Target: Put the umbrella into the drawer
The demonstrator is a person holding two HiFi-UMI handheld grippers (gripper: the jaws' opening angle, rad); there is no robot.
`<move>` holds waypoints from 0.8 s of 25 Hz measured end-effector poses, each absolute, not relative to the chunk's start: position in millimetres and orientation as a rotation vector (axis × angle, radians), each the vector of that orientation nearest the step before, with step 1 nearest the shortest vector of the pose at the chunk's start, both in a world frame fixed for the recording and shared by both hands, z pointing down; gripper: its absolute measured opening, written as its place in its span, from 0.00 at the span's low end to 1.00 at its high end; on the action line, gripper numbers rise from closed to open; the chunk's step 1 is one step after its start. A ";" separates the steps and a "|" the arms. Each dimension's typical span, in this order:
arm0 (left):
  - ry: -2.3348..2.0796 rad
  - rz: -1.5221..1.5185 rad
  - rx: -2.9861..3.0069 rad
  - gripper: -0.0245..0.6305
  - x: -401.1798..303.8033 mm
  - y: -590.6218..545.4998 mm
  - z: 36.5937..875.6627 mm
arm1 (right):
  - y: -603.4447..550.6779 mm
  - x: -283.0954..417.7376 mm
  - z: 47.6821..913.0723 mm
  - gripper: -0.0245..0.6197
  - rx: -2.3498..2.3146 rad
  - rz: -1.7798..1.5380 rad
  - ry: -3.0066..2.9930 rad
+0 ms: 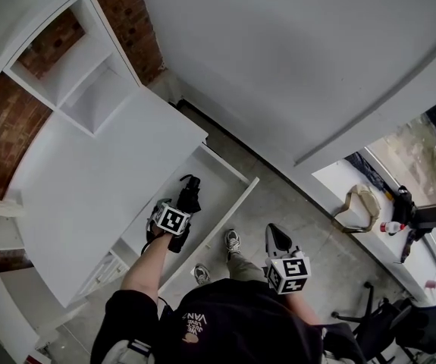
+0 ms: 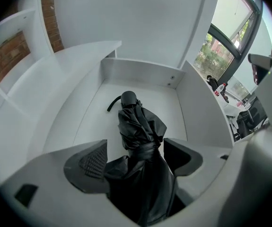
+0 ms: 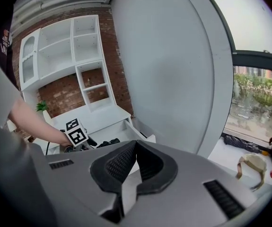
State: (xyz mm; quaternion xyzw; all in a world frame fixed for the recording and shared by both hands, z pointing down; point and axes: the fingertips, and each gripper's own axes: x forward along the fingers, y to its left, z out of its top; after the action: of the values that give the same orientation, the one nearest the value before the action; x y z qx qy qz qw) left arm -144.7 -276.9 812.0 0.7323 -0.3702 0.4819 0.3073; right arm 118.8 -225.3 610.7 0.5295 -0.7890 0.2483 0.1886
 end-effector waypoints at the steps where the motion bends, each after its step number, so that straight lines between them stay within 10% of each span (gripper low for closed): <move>1: -0.987 1.264 1.945 0.58 -147.2 -275.5 809.3 | -223.3 115.8 609.1 0.04 1.488 0.694 -2.223; 20: -1.249 0.946 2.107 0.55 -167.7 -253.7 717.0 | -172.1 77.4 586.2 0.04 1.463 0.619 -2.272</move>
State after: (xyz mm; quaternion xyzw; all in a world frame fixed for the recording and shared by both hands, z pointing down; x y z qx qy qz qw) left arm -167.7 -253.7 717.0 0.7758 -0.4601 0.3484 0.2551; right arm 77.4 -172.1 586.2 0.5187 -0.8057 0.2195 0.1835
